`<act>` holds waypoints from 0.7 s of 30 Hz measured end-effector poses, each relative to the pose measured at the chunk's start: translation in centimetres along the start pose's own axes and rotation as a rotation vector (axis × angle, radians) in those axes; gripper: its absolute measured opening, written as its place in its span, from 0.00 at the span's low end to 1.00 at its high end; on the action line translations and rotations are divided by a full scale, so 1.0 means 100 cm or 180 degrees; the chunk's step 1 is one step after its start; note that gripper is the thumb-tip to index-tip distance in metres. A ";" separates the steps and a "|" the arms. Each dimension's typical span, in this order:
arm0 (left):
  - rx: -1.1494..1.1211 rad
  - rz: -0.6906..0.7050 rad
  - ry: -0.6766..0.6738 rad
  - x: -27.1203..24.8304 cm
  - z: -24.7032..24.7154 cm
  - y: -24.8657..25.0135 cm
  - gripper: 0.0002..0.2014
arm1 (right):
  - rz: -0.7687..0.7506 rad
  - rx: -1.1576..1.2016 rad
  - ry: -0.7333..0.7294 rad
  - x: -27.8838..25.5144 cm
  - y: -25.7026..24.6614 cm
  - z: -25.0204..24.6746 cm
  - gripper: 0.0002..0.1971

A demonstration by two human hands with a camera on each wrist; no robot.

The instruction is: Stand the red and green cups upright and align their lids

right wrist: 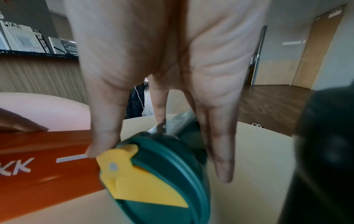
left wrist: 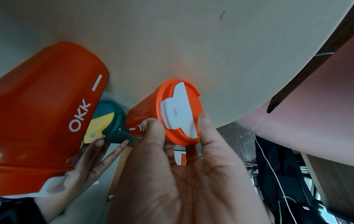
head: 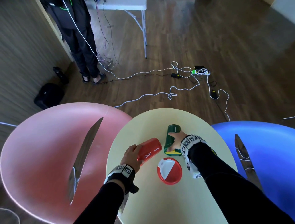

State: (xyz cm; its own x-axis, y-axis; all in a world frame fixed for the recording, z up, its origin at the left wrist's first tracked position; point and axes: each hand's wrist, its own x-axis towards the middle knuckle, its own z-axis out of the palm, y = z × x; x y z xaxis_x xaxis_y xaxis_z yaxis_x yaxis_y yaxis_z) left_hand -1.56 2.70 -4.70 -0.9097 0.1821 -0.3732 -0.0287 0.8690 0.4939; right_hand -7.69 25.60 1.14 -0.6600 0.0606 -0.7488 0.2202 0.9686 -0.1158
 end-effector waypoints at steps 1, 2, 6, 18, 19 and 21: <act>-0.0003 -0.0001 0.0001 0.000 0.000 0.000 0.34 | 0.0008 -0.0036 -0.0005 0.000 -0.001 0.001 0.55; 0.0003 -0.0003 -0.0003 0.000 -0.001 0.000 0.34 | 0.0024 -0.0101 -0.0012 0.000 -0.002 0.001 0.57; 0.0012 0.0007 -0.0001 -0.001 -0.001 0.002 0.33 | 0.0037 -0.0299 -0.0003 -0.002 -0.007 0.002 0.56; 0.0033 0.0017 -0.0021 -0.002 -0.002 0.002 0.34 | -0.0222 0.0529 0.0119 -0.014 0.003 -0.014 0.40; 0.0032 0.0019 -0.0021 -0.002 -0.002 0.002 0.34 | -0.0243 0.0598 0.0133 -0.016 0.002 -0.019 0.38; 0.0015 0.0019 -0.0013 -0.002 -0.002 0.002 0.34 | -0.0223 0.0693 0.0168 -0.019 0.001 -0.030 0.32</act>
State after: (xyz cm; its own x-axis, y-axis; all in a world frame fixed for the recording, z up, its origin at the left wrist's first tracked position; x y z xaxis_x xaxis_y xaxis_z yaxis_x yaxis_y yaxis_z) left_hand -1.42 2.77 -4.38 -0.9082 0.1891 -0.3735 -0.0213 0.8701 0.4925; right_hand -8.51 26.33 4.50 -0.7146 0.0131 -0.6994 0.3185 0.8963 -0.3086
